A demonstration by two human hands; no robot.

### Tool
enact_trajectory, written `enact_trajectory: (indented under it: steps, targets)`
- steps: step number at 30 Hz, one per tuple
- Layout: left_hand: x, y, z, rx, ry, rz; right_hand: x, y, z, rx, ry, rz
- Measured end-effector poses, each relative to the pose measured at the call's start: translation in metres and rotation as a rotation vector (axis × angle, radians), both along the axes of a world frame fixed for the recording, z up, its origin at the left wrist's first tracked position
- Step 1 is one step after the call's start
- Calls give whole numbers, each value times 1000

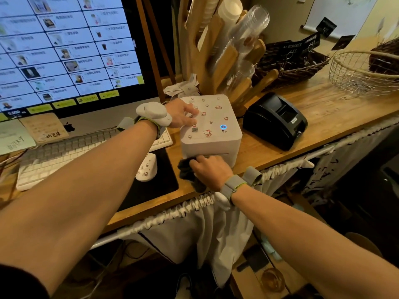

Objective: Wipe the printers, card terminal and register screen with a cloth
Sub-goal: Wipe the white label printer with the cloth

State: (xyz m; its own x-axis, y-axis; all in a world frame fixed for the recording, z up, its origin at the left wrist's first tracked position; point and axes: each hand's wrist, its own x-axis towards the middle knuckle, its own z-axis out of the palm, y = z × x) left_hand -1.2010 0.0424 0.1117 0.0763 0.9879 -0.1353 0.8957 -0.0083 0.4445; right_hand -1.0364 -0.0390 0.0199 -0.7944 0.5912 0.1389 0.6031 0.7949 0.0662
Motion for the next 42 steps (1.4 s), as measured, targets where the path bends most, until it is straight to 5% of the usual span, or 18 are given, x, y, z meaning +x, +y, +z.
enact_trajectory:
  steps: [4, 9, 15, 17, 20, 22, 26, 31, 42]
  targets:
    - [-1, 5, -2, -5, -34, 6, 48, 15, -6, 45, -145, -125]
    - [-2, 7, -1, -6, -76, 34, 97, 30, 5, -91, -28, -236]
    - [-6, -6, 4, 203, -92, 272, 120, 68, 51, -216, 654, -708]
    - [-11, -10, 10, 121, 8, 327, 97, 78, 75, -310, 839, -680]
    - [-8, -18, 15, -139, -114, 368, 58, 87, 102, -428, 1016, -607]
    - [-8, -20, 14, -215, -141, 354, 41, 89, 108, -513, 997, -537]
    - [-10, -20, 9, -306, -178, 324, 30, 96, 87, -402, 574, -616]
    - [-8, -15, 7, -512, -476, 407, 32, 113, 70, -908, 752, -841]
    - [27, -24, 4, -566, -509, 424, 50, 125, 82, -856, 700, -806]
